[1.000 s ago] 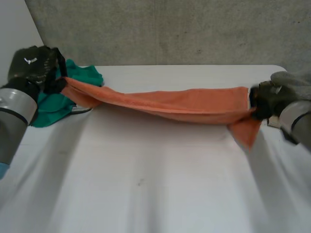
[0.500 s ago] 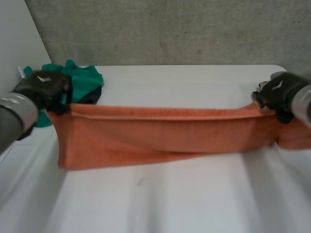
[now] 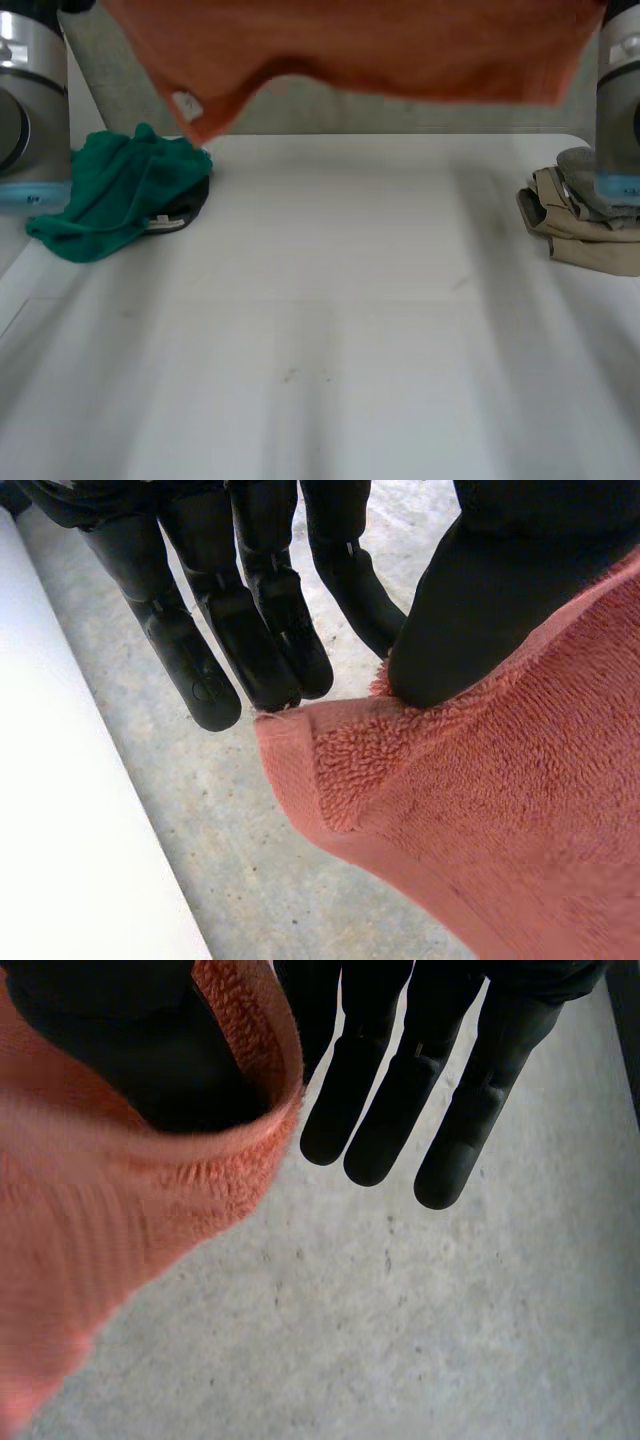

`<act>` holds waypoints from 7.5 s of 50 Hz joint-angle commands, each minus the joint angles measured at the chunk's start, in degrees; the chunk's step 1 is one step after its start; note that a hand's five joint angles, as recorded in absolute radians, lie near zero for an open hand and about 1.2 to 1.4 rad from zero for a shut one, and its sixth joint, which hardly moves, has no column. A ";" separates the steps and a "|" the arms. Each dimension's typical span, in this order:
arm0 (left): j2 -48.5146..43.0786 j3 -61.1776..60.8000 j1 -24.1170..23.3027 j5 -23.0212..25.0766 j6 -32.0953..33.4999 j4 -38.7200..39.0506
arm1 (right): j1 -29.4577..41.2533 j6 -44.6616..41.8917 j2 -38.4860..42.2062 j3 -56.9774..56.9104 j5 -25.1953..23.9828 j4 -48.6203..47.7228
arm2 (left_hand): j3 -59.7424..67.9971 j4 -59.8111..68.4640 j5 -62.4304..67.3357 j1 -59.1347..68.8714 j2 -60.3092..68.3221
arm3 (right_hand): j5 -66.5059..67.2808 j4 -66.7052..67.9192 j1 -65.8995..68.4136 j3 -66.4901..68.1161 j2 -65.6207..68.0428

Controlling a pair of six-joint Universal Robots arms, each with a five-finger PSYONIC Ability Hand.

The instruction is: Fold the laundry.

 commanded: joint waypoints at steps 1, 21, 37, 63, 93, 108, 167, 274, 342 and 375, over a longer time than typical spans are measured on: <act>1.98 -12.67 0.98 0.86 -0.66 -1.38 | -0.88 0.03 -0.70 7.55 -5.00 9.12 | 11.42 11.14 13.81 13.95 11.21 | 13.46 11.22 14.83 11.74 12.33; -2.06 -28.78 3.27 6.22 -1.72 -2.53 | -5.01 20.49 12.93 14.41 -9.48 29.78 | 11.42 11.14 13.81 13.95 11.21 | -19.06 -21.30 -17.69 -20.78 -20.19; 1.19 -30.01 5.64 6.31 -1.80 -6.75 | -12.75 36.68 13.45 13.17 -9.83 43.41 | 11.42 11.14 13.81 13.95 11.21 | -26.35 -28.59 -24.98 -28.07 -27.48; 24.03 -26.23 5.82 6.66 -0.31 -35.91 | -14.24 5.36 -16.31 17.39 -10.27 58.24 | 11.42 11.14 13.81 13.95 11.21 | 13.46 11.22 14.83 11.74 12.33; -9.27 1.79 3.27 9.12 15.78 -25.40 | -4.31 -3.05 11.96 -8.43 4.41 37.11 | 11.42 11.14 13.81 13.95 11.21 | 13.46 11.22 14.83 11.74 12.33; -3.47 0.77 3.00 4.37 5.85 3.54 | -3.17 7.15 3.70 -6.26 4.67 4.56 | 11.42 11.14 13.81 13.95 11.21 | 13.46 11.22 14.83 11.74 12.33; -6.00 -21.32 4.06 5.26 14.90 -30.75 | -2.99 -8.32 12.03 16.79 0.18 24.61 | 11.42 11.14 13.81 13.95 11.21 | 13.46 11.22 14.83 11.74 12.33; 0.14 -26.67 -4.03 -3.36 5.14 -17.21 | 31.99 2.49 21.37 13.87 -9.85 12.91 | -58.58 -58.86 -56.19 -56.05 -58.79 | -56.54 -58.78 -55.17 -58.26 -57.67; 2.60 -23.24 -19.49 -2.04 -2.42 -17.47 | 9.50 38.48 1.05 22.14 -8.87 32.31 | -57.36 -57.64 -54.97 -54.82 -57.57 | -48.77 -51.01 -47.41 -50.50 -49.90; 2.07 -26.32 -19.41 -1.96 -2.60 -17.38 | -4.66 14.89 9.06 32.69 -18.19 21.35 | -57.36 -57.64 -54.97 -54.82 -57.57 | 13.46 11.22 14.83 11.74 12.33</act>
